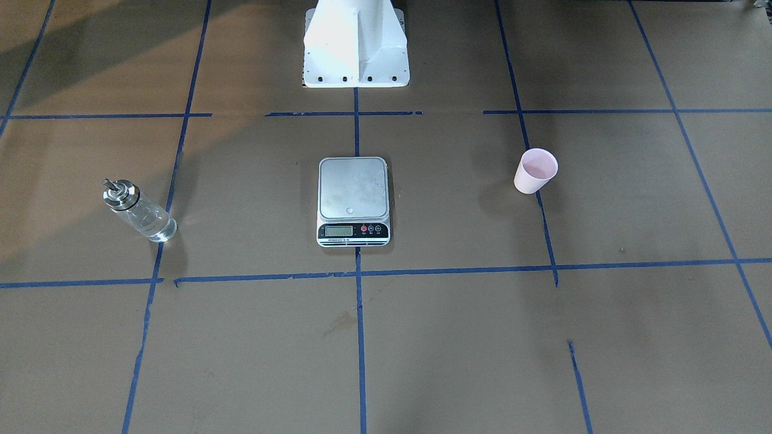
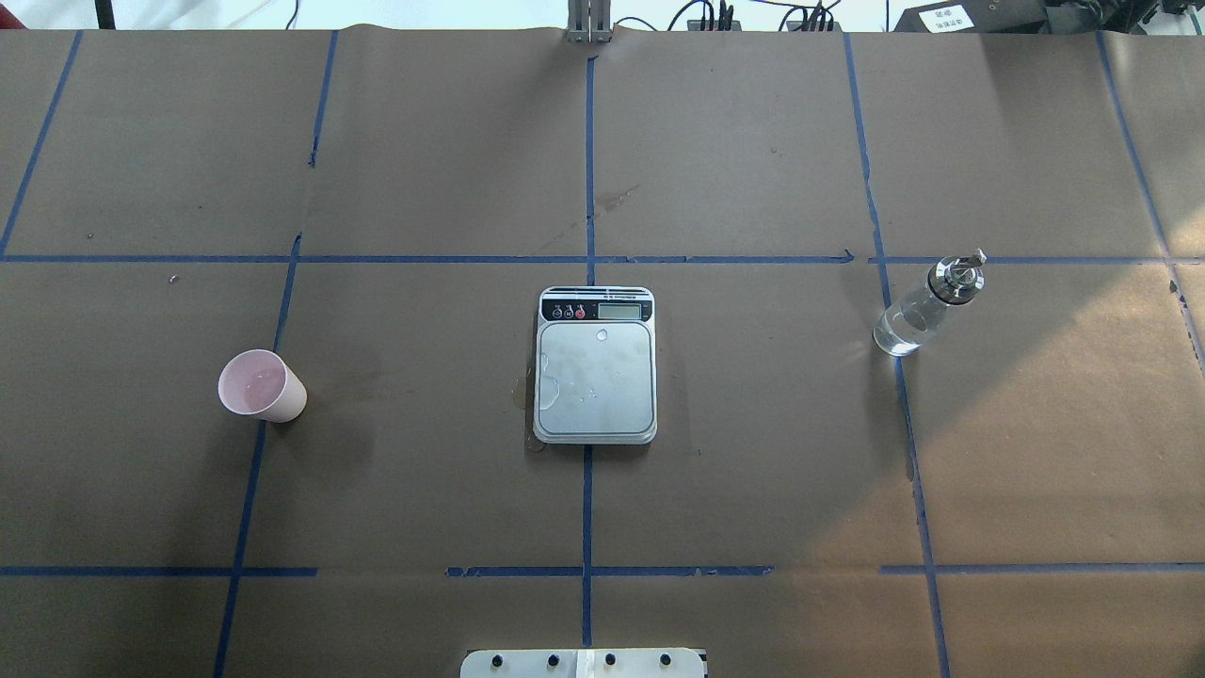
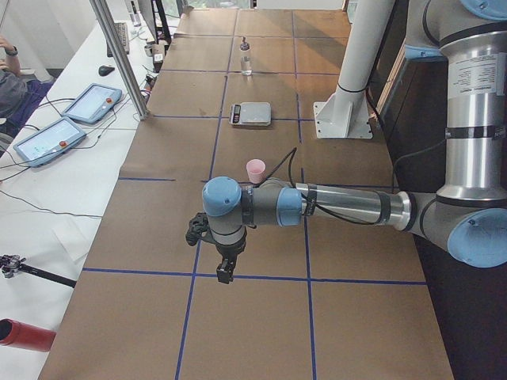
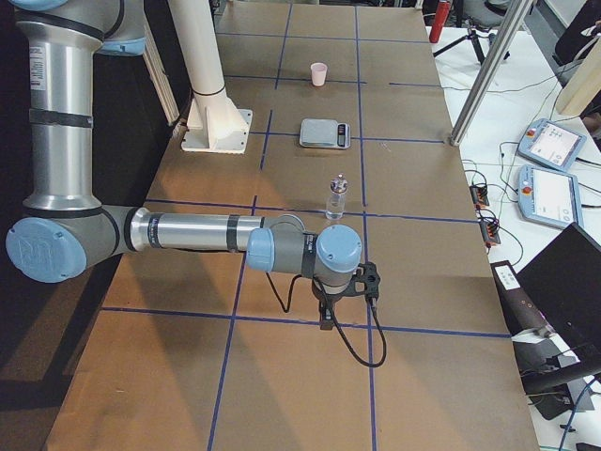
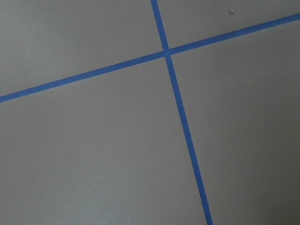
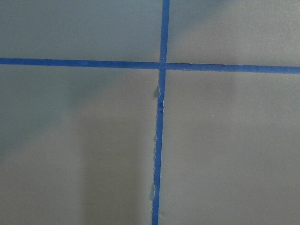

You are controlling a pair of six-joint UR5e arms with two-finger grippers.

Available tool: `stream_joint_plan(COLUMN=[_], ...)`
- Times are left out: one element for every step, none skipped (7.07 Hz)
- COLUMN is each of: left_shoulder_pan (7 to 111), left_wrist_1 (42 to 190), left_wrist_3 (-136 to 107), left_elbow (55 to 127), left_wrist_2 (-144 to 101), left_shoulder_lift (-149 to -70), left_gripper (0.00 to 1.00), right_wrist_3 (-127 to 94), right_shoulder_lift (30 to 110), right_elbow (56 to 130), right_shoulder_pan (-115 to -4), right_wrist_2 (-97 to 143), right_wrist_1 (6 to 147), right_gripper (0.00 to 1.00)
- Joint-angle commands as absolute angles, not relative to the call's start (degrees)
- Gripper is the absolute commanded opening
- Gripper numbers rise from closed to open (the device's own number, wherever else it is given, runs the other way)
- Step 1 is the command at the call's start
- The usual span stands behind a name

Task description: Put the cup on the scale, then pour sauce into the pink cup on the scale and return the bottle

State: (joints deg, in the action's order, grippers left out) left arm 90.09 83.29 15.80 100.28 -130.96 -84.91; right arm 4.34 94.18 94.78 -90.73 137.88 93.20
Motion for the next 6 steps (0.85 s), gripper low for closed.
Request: stream_joint_plan(left_shoulder_pan=[90.2, 90.3, 90.3, 89.5, 89.3, 86.8], left_wrist_1=[83.6, 83.6, 84.0, 87.4, 89.9, 91.2], left_wrist_3=[15.8, 15.5, 15.3, 14.7, 8.5, 7.1], left_elbow=[101.1, 103.5, 105.1, 103.0, 102.7, 102.6], left_wrist_2=[-131.0, -131.1, -131.3, -131.8, -136.3, -138.3], left_shoulder_lift=[-85.3, -85.7, -88.7, -96.5, -97.5, -99.6], left_gripper=[1.00, 1.00, 1.00, 1.00, 1.00, 1.00], right_wrist_3=[3.7, 3.5, 3.5, 3.5, 3.5, 3.6], right_shoulder_lift=[93.1, 93.1, 93.1, 93.0, 92.6, 92.5], right_elbow=[94.5, 94.6, 94.7, 95.1, 95.3, 95.7], right_shoulder_pan=[-91.0, -91.0, -91.0, -91.2, -91.3, -91.5], right_wrist_2=[137.7, 137.8, 137.8, 137.9, 138.0, 138.0], right_wrist_1=[92.9, 93.0, 92.9, 92.9, 92.9, 92.9], right_gripper=[1.00, 1.00, 1.00, 1.00, 1.00, 1.00])
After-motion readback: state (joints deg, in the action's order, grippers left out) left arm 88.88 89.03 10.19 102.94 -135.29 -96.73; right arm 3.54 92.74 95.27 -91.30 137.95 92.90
